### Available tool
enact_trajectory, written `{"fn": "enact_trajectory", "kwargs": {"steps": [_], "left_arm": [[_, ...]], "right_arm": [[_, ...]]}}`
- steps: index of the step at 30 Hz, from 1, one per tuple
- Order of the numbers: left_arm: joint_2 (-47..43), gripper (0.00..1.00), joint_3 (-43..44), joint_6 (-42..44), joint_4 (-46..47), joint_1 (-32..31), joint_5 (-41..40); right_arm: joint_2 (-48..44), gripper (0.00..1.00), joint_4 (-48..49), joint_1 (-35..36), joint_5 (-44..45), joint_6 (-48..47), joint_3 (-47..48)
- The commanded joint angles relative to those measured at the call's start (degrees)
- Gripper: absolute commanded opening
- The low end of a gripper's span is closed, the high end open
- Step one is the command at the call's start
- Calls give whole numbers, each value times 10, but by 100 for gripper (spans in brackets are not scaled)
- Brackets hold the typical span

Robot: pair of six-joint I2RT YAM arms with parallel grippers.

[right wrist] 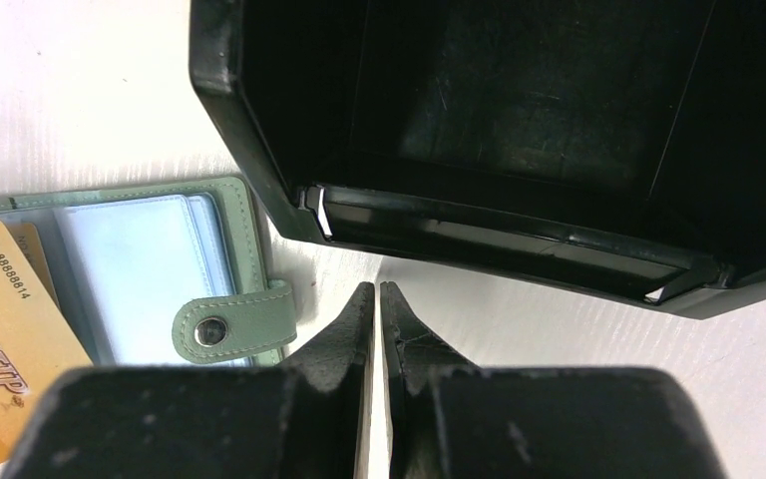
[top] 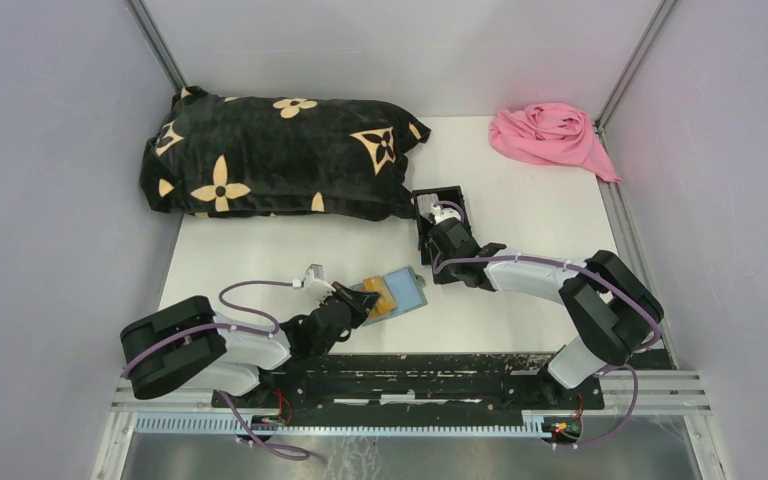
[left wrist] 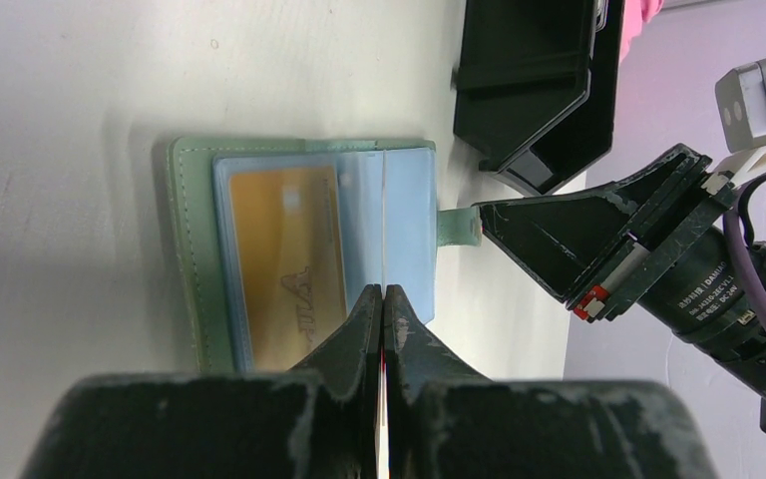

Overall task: Put the credit cards into the card holder
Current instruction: Insert the credit card into the card holder.

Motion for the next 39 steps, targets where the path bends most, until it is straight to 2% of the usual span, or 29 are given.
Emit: {"fn": "enact_trajectory", "kwargs": {"steps": [1,12,21,39], "left_arm": [[2,3,11,-13,30,-2,-9],[-22,3,9,-6,-19,-1,-15],[-14,3,9,-7,-24,-1,-11],[36,3,7,-18,43,-1,-3]], "right_arm": [[1,10,21,3,2,-8,19],[5,10,22,2,0,-8,21],[9,10,22,3,-4,-7,22],[13,10,24,2,-9,-9,23]]}}
